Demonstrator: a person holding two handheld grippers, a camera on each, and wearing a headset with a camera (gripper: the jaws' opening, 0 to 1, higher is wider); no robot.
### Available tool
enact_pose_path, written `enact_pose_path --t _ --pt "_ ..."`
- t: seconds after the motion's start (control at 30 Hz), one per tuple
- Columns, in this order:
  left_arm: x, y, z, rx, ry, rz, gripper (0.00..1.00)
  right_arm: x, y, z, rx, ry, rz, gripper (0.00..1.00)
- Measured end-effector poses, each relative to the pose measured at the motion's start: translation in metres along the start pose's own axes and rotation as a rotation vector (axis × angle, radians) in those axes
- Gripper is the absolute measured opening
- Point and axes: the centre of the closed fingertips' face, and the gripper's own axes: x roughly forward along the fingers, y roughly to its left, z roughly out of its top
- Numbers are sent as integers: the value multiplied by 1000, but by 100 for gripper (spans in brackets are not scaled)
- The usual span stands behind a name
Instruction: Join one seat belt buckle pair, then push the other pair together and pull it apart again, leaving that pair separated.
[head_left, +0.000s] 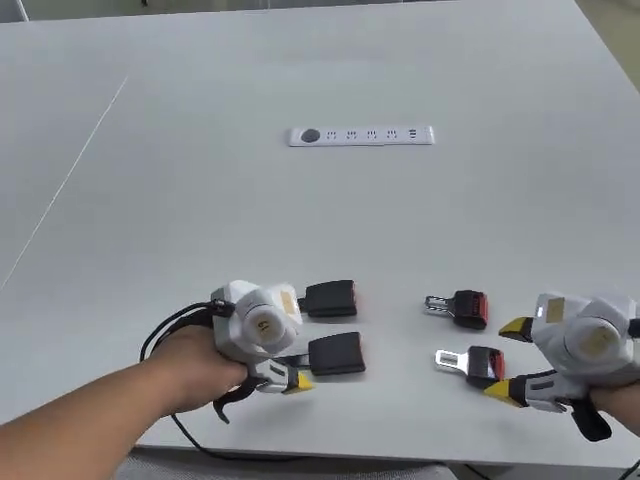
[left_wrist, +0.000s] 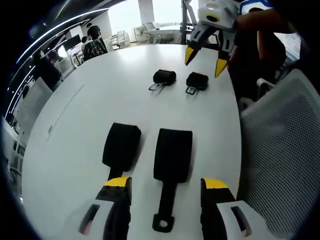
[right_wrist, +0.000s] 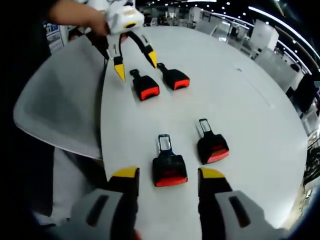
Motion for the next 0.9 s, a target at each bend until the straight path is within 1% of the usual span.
enact_pose_path --t 0.03,0.1,0.13,0.17,0.2,0.23,0.27,0.33,0.4,0.43,0.5,0.53,0.57,0.6,0.7,0.77,0.83,0.87,0.9 --pt "4 -2 1 10 10 -14 57 2 -1 -1 -4 5 5 47" --pt "10 -4 1 8 23 -31 55 6 -6 -3 -17 12 -8 50" --pt "13 -6 2 6 36 -44 54 7 -7 -6 -14 19 0 50" --pt "15 -7 3 8 35 -50 54 9 -6 -8 -7 28 16 49" --pt "18 -10 6 11 35 -61 54 11 -6 -9 -7 29 17 48" --pt "19 -12 7 12 34 -70 54 12 -6 -12 -12 42 23 48" --pt "22 -15 9 28 36 -83 53 13 -5 -15 -18 53 31 47" --pt "24 -18 9 68 52 -91 51 16 -3 -17 -16 62 49 45" --pt "27 -19 11 88 48 -98 47 18 -2 -20 -23 75 56 44" --pt "27 -18 11 88 48 -100 45 21 -2 -22 -27 85 66 44" --pt "27 -17 12 93 50 -89 41 23 -1 -25 -4 97 88 43" --pt "28 -17 12 102 54 -87 40 25 0 -25 23 88 103 42" --pt "29 -17 10 123 58 -86 40 26 -3 -27 22 92 100 40" --pt "30 -17 10 127 60 -88 40 26 -5 -28 25 96 102 39" --pt "30 -16 11 126 62 -95 39 26 -7 -25 38 84 112 37" --pt "30 -15 12 147 61 -96 37 27 -6 -23 27 77 121 36" --pt "30 -15 12 154 67 -101 35 28 -7 -23 12 77 127 34" --pt "30 -15 12 147 77 -99 35 27 -7 -24 -14 85 132 34" --pt "31 -16 12 162 86 -100 34 28 -7 -24 -21 91 133 34"
